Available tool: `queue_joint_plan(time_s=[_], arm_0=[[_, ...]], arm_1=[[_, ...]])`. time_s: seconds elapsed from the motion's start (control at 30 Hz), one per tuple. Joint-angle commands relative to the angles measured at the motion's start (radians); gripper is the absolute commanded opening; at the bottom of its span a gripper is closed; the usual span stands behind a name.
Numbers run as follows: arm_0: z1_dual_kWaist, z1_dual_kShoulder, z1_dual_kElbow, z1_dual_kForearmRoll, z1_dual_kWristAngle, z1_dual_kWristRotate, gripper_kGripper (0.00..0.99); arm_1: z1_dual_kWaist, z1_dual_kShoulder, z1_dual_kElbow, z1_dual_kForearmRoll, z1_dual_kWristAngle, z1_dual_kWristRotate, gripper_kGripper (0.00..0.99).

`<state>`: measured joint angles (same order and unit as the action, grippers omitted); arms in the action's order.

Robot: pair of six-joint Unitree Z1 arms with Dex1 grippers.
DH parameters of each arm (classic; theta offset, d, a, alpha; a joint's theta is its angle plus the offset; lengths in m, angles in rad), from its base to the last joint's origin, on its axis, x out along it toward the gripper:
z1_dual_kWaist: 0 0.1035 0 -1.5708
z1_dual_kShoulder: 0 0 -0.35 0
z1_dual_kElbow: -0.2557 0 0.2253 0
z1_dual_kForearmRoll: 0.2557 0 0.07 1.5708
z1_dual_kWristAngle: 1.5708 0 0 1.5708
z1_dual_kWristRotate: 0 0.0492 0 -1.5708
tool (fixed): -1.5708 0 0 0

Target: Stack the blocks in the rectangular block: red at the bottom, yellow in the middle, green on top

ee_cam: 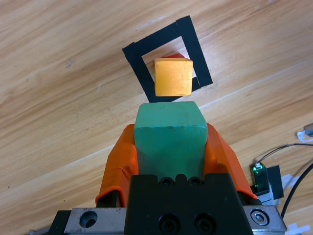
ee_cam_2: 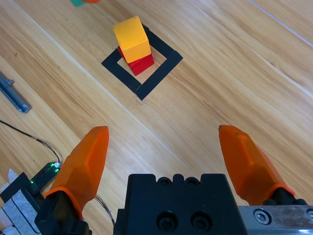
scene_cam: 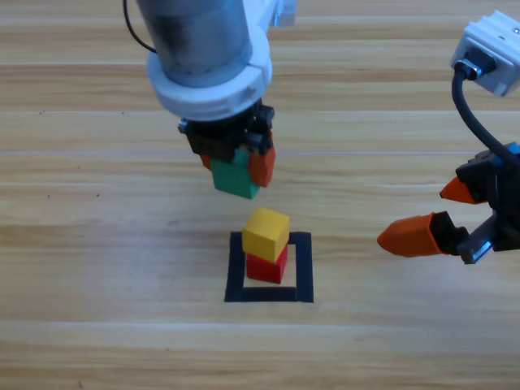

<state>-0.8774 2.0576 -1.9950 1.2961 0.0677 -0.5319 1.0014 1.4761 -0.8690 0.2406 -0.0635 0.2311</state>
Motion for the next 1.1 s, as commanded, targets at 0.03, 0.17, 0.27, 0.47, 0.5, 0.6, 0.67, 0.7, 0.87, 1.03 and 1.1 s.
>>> queue_joint_plan(time_s=[0.03,0.17,0.27,0.47,0.5,0.6,0.67,0.7,0.87,1.03,1.1], arm_0=[[-0.038,0.068,0.051,-0.043,0.023,-0.02,0.04],[-0.04,0.062,0.107,-0.103,0.024,-0.025,0.041],[-0.04,0.058,0.142,-0.136,0.023,-0.023,0.041],[-0.04,0.035,0.196,-0.196,0.023,-0.022,0.041],[-0.04,0.032,0.209,-0.207,0.023,-0.02,0.041],[-0.04,0.033,0.248,-0.239,0.021,-0.022,0.041],[-0.04,0.033,0.262,-0.253,0.02,-0.022,0.041],[-0.04,0.033,0.262,-0.253,0.021,-0.022,0.041],[-0.04,0.033,0.254,-0.255,0.024,-0.022,0.041],[-0.04,0.035,0.249,-0.261,0.027,-0.02,0.041],[-0.04,0.035,0.239,-0.259,0.029,-0.017,0.041]], arm_1=[[-0.017,0.039,-0.002,0.014,-0.004,-0.015,0.989],[-0.017,0.039,-0.002,0.014,-0.002,-0.019,0.989],[-0.017,0.039,-0.001,0.014,-0.001,-0.023,0.989],[-0.017,0.039,-0.001,0.014,-0.001,-0.023,0.989],[-0.017,0.039,-0.001,0.014,-0.001,-0.023,0.989],[-0.017,0.039,-0.001,0.014,-0.001,-0.024,0.989],[-0.017,0.039,-0.001,0.014,-0.001,-0.026,0.989],[-0.017,0.039,-0.001,0.014,-0.001,-0.026,0.989],[-0.017,0.039,-0.001,0.014,-0.001,-0.026,0.989],[-0.017,0.041,-0.001,0.014,0.002,-0.026,0.989],[-0.017,0.041,-0.001,0.014,0.002,-0.027,0.989]])
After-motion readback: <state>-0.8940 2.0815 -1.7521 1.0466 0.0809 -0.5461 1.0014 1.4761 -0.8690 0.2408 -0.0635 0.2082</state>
